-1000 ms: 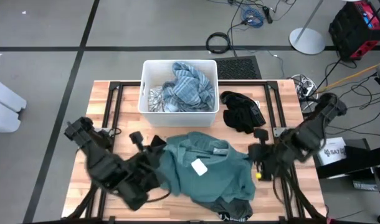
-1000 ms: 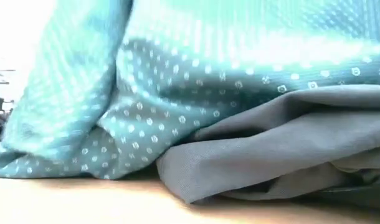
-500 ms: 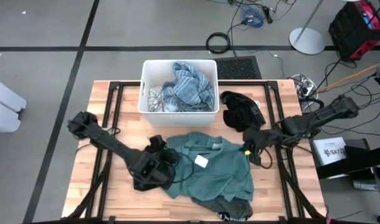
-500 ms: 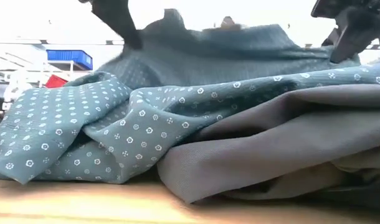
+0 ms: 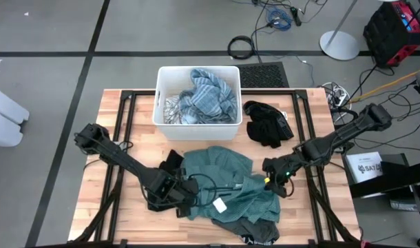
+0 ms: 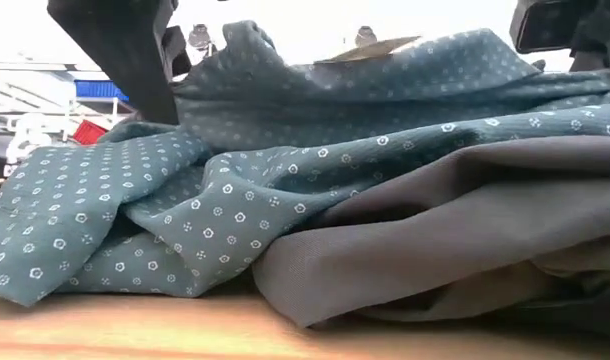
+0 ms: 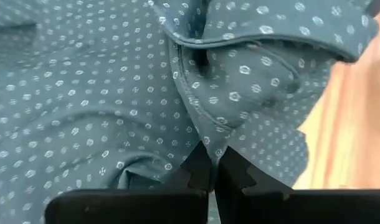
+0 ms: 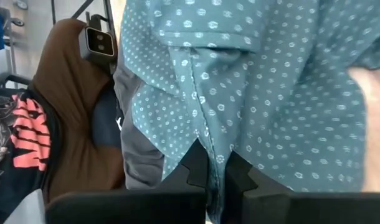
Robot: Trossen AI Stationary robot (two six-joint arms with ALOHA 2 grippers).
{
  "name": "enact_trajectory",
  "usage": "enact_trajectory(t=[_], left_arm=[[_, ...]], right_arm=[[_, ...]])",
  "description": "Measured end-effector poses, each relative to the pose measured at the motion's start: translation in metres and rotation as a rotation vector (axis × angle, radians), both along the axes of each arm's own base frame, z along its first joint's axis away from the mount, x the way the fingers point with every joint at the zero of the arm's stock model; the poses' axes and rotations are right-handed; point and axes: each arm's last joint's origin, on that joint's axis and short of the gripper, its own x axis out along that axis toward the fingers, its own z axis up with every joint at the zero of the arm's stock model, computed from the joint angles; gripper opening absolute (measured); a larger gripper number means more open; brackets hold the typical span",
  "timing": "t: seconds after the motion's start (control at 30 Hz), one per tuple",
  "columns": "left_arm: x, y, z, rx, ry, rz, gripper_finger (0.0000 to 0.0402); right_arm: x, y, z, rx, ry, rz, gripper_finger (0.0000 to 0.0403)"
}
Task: Sort clothes
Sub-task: Put the green shirt into the white bin
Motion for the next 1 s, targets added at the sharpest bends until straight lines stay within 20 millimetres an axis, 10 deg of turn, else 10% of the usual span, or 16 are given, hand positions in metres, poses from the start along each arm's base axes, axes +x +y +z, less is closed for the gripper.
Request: enact_trajectory(t=[0.47,0.7,1.0], left_arm=[[0.004,0.002,0.016,-0.046,0.07,-0.173,0.008],[0.001,0.022,0.068,0.064,0.215,-0.194,0.0127],[-0.019,0.045,0.135,0.272,-0.073,-0.166,0.013]], right_arm=[[0.019,0.008,-0.015,-0.027,-0.019,0.018,0.0115],[0.027,-0.002,-0.006,-0.103,-0.1,0.015,0.018],[0.038,-0.01,-0.019,-0.306,-0.135,0.078,0.0187]])
